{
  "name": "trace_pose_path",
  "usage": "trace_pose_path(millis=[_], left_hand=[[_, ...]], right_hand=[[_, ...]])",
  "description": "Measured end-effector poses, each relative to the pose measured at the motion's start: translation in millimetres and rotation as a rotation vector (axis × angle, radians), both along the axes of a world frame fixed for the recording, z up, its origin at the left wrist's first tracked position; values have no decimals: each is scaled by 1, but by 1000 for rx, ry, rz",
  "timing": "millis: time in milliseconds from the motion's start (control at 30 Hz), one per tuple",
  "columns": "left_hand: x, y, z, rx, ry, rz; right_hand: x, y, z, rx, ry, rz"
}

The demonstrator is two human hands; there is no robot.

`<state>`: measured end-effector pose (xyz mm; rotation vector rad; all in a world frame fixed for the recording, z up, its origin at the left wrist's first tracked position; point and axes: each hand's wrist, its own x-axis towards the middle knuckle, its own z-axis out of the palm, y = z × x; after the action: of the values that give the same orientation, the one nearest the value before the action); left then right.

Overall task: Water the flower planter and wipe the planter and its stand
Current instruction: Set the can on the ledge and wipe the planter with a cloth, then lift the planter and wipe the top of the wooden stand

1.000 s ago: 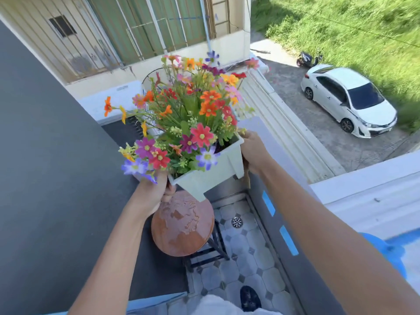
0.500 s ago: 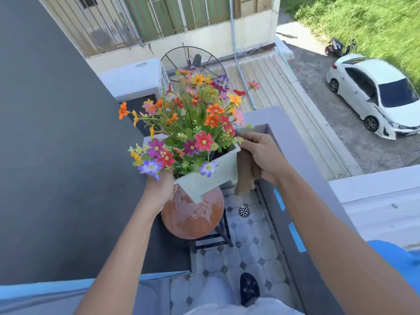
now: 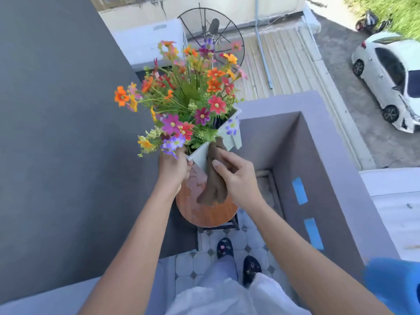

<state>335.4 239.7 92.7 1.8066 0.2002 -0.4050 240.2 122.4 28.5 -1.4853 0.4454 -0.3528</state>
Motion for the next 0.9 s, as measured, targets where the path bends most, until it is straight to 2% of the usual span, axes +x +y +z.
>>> trace_pose_path(millis=[200, 400, 500, 600, 700, 833, 900], left_hand=[[47, 10, -6, -76, 87, 70], [77, 25, -32, 35, -36, 59], [83, 29, -42, 2, -10, 108], [94, 30, -49, -28, 8, 108], [102, 29, -60, -24, 14, 102], [109, 30, -72, -65, 33, 109], [112, 32, -75, -39, 5, 112]], right_hand=[[38, 7, -51, 42, 138, -26], [54, 25, -117, -172, 334, 127], [58, 44, -152, -301, 409, 230], [59, 68, -180, -446, 401, 357], [51, 93, -218, -635, 391, 597], [29, 107, -268, -1073, 328, 939], [25, 102, -283, -1274, 231, 967]])
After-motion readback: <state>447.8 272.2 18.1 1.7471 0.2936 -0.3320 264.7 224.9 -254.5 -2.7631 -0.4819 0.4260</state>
